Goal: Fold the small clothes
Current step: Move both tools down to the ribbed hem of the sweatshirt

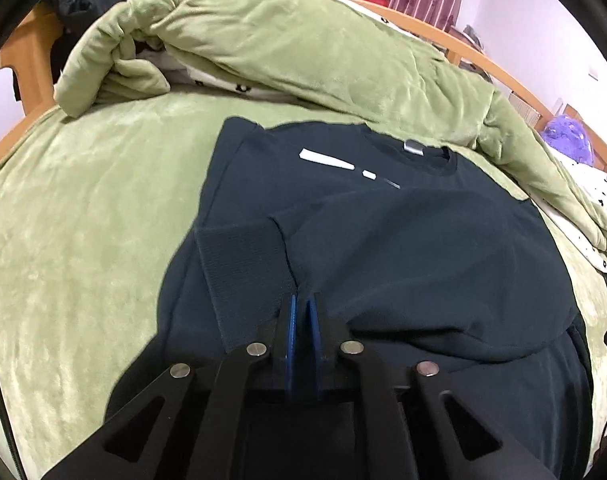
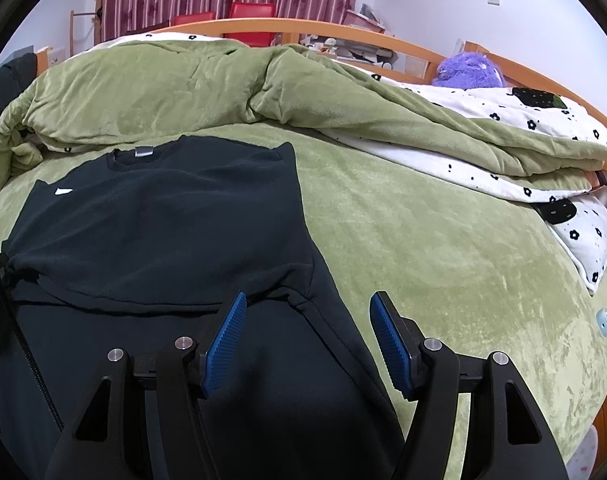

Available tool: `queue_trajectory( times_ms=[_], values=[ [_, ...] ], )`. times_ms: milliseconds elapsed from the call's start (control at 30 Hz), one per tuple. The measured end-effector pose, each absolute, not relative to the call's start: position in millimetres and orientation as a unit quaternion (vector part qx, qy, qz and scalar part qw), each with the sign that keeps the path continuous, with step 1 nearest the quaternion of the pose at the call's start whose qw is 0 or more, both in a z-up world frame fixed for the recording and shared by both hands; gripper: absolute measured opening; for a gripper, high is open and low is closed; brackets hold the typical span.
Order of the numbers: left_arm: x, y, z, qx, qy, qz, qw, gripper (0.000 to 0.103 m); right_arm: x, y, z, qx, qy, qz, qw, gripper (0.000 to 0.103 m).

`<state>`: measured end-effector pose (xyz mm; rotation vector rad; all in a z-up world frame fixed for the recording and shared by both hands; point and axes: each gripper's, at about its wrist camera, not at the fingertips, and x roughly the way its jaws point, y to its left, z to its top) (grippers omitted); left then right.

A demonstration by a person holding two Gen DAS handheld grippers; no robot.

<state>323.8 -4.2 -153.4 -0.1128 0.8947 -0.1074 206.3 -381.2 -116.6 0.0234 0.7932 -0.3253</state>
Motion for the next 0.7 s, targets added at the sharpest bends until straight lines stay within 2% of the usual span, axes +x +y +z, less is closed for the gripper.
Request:
queue_trajectory(
  times_ms=[133, 233, 633, 700],
  values=[
    [319, -7, -147, -0.029, 0.422, -0.031, 0.905, 0.035, 205, -382, -116, 0.02, 0.385, -0.147, 0.911, 0.063],
    [314, -2, -142, -0.043, 0.414, -0.03, 0.909, 0.043, 202, -380, -114, 0.016, 0.381, -0.142, 0.913, 0.063],
    [267, 9, -117, -0.037, 0.389, -0.016, 0.92, 0.043, 184, -370, -102, 0.021, 0.354, -0.117, 0.927, 0.062],
    [257, 11, -112, -0.033, 0.384, -0.015, 0.923, 0.043, 180, -372, -99, 0.033, 0.357, -0.11, 0.927, 0.057]
  ],
)
